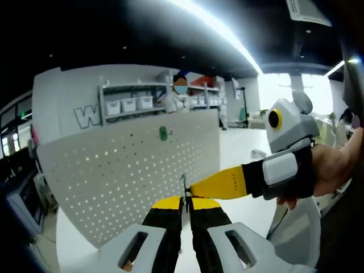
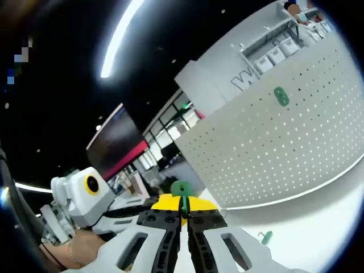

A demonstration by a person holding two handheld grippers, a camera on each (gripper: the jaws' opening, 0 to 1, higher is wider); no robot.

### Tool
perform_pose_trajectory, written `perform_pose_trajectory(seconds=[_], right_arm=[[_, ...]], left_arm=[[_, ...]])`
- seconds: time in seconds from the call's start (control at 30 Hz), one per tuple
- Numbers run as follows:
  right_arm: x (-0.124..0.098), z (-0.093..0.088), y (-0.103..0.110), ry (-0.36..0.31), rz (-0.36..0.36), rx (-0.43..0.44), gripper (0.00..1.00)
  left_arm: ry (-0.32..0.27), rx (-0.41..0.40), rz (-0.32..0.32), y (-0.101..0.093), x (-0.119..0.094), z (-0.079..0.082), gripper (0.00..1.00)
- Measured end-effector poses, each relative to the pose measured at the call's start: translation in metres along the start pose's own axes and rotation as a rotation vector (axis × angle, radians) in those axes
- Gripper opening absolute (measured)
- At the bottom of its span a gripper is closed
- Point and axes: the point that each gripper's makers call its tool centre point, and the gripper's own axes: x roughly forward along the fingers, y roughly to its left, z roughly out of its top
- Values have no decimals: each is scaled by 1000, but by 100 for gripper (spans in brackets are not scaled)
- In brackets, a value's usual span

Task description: Insert the hook assembly into the mounting plate slot until the hook locks in place.

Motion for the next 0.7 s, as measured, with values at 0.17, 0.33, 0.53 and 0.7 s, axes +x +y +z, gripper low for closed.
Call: perform_pose_trajectory(seconds=[0.17,0.33,0.53,0.7], right_arm=[[0,2,0,-9,-2,-9,0],[2,9,3,-22,2,-63,0],[3,12,-1,-16,-7,-129,0],[7,13,0,-6,23,-92,0]], left_arm=[[-13,42,1,0,-1,2,5],[-27,-35,17,4,0,-1,31],[-22,-63,23,6,-3,-4,58],[2,-72,57,14,-5,-10,82]])
